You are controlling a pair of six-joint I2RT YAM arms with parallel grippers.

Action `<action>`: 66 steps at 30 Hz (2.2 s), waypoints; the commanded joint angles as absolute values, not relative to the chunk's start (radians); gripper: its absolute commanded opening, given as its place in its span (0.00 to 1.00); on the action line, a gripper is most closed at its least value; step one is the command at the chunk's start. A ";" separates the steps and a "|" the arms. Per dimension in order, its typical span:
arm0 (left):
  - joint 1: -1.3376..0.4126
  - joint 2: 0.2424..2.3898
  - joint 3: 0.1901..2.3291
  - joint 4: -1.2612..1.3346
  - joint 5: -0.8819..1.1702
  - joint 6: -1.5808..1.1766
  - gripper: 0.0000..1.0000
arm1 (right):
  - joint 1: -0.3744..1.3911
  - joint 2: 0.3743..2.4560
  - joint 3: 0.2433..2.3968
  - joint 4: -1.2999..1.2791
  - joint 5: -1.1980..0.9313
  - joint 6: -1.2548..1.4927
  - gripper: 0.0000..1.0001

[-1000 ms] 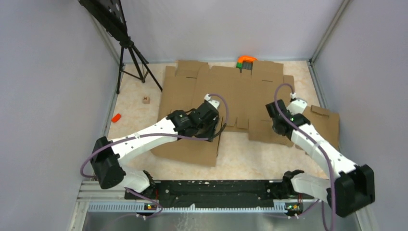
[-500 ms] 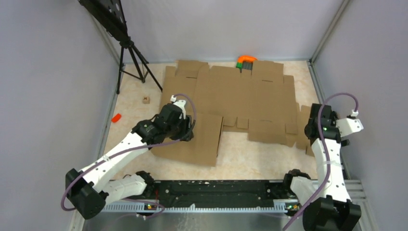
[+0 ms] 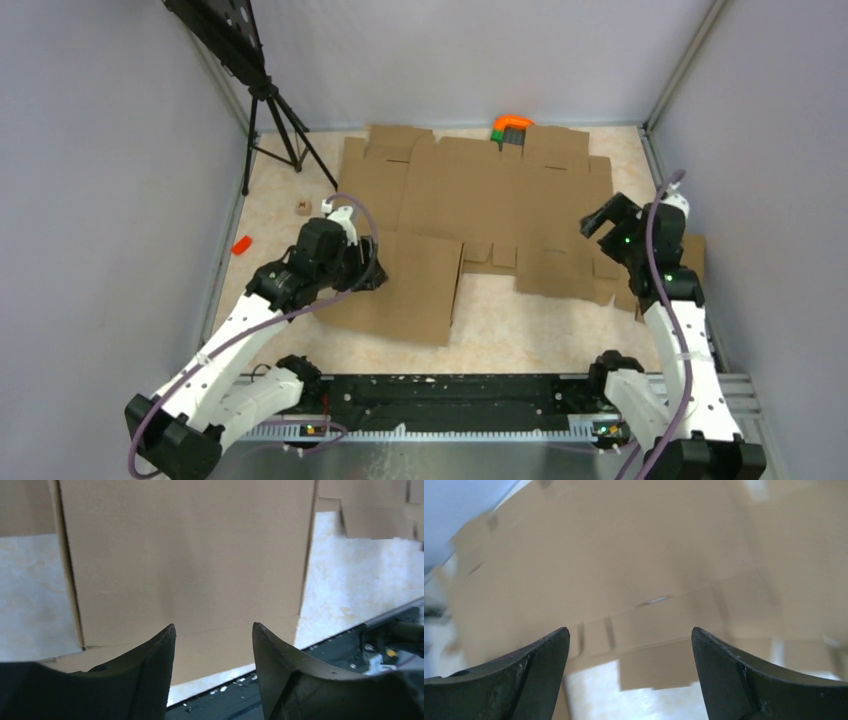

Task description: Fold the paper box

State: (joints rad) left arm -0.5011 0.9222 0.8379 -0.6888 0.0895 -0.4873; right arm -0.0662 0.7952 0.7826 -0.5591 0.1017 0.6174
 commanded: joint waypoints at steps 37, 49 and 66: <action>-0.707 0.948 0.333 -0.105 0.202 -0.649 0.21 | 0.588 2.059 1.482 -0.357 -0.767 -0.083 0.87; -0.707 1.070 0.390 0.066 0.172 -0.508 0.20 | 0.589 2.045 1.477 -0.379 -0.959 -0.046 0.54; -0.707 0.913 0.458 0.028 0.118 -0.429 0.26 | 0.549 1.838 1.365 -0.317 -0.997 0.162 0.30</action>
State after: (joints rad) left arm -0.7151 0.9573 0.3973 -0.1436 0.1925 -0.4648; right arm 0.5247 1.9388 1.3853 -0.2676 -0.8341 0.0807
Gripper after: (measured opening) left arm 0.256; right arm 0.510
